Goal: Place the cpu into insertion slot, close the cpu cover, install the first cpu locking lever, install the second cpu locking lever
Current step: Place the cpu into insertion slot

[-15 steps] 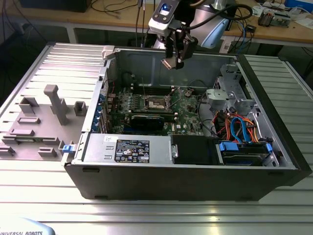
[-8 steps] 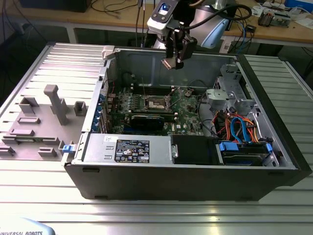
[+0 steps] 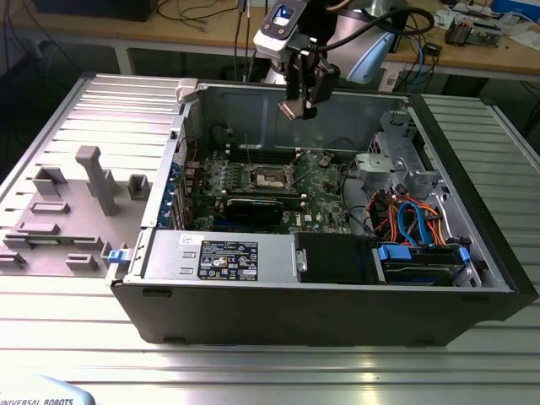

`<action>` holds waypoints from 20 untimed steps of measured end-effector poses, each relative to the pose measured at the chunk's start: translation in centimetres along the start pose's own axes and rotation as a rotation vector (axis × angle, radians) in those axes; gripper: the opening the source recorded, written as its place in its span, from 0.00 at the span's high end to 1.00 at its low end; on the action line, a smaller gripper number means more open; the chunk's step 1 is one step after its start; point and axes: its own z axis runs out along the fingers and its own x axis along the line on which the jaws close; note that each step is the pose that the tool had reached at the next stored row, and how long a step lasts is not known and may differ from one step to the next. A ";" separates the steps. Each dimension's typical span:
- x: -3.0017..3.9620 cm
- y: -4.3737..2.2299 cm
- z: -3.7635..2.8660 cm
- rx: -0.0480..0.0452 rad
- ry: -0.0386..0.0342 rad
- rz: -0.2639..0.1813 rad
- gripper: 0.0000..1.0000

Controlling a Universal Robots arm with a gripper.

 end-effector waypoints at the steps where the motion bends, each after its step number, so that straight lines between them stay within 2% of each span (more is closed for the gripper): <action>1: 0.00 0.00 0.00 0.0000 0.0000 0.000 0.46; 6: 0.00 0.00 0.00 0.0000 -0.0002 0.004 0.46; 11: 0.00 0.00 0.00 0.0001 -0.0018 0.030 0.46; 20: 0.01 -0.02 0.07 0.0001 -0.0019 0.032 0.46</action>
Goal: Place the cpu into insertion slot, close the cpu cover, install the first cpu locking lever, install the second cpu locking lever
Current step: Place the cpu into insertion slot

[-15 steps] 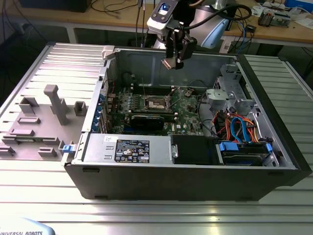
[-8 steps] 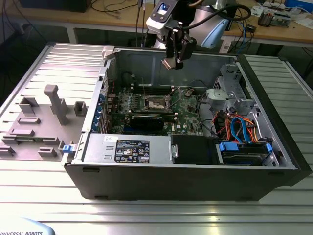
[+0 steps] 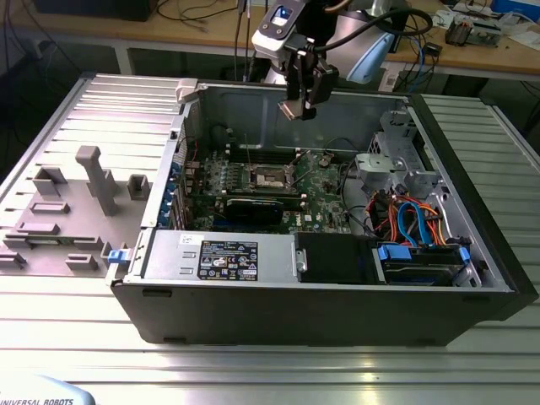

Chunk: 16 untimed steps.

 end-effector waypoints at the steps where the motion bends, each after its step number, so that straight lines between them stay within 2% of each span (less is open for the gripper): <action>1: 0.00 -0.01 0.01 0.0000 0.0000 0.000 0.46; 7: 0.13 -0.10 0.04 -0.0001 -0.0005 0.008 0.46; 14: 0.16 -0.18 0.43 0.0007 -0.0075 0.101 0.46; 16: 0.37 -0.68 0.58 0.0006 -0.0076 0.103 0.46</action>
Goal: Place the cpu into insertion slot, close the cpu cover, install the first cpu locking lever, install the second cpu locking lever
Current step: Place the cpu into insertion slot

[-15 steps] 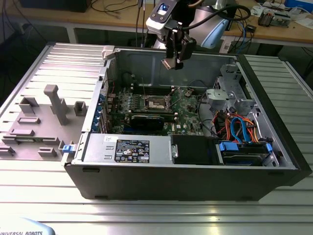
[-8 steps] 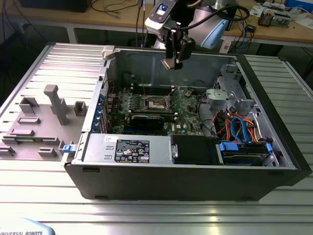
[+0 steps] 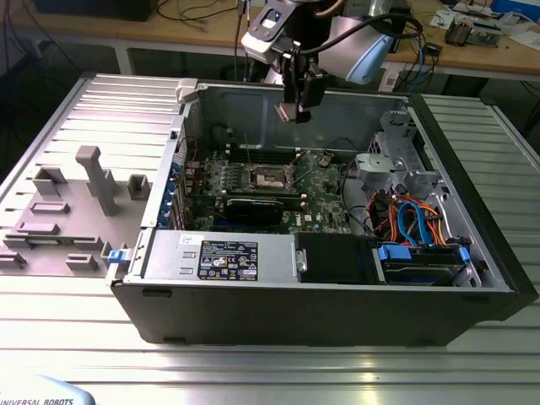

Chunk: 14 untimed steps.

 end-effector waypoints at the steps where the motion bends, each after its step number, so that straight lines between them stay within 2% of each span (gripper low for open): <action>1: 0.05 -0.16 0.06 0.0001 -0.0001 0.000 0.46; 3: 0.12 -0.31 0.32 0.0007 -0.0006 0.012 0.46; 4: 0.11 -0.32 0.53 0.0016 -0.0018 0.037 0.46; 6: 0.11 -0.33 0.57 0.0019 -0.0031 0.056 0.46; 14: 0.12 -0.33 0.62 0.0018 -0.0032 0.060 0.46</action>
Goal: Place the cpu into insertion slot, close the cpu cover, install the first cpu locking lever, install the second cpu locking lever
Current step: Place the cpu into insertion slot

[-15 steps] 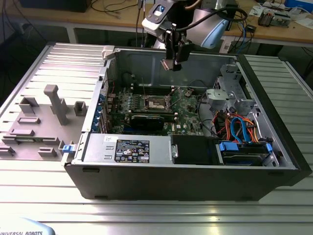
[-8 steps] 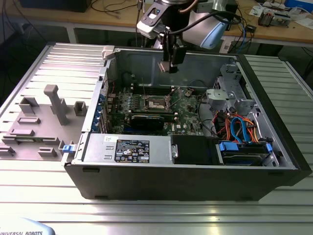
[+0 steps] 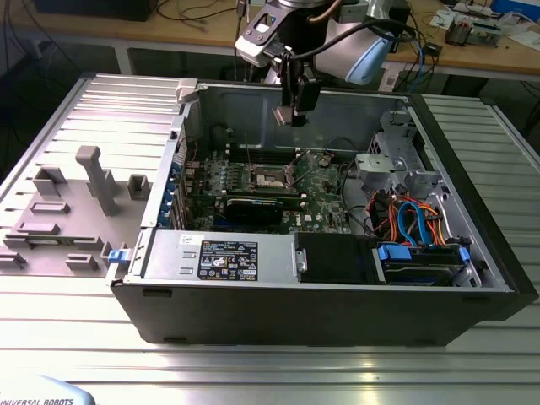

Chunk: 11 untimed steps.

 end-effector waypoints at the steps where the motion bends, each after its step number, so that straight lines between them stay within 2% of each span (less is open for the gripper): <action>1: 0.00 0.00 0.00 0.0000 0.0000 0.000 0.46; 11: 0.00 -0.01 0.05 0.0001 -0.0015 0.026 0.46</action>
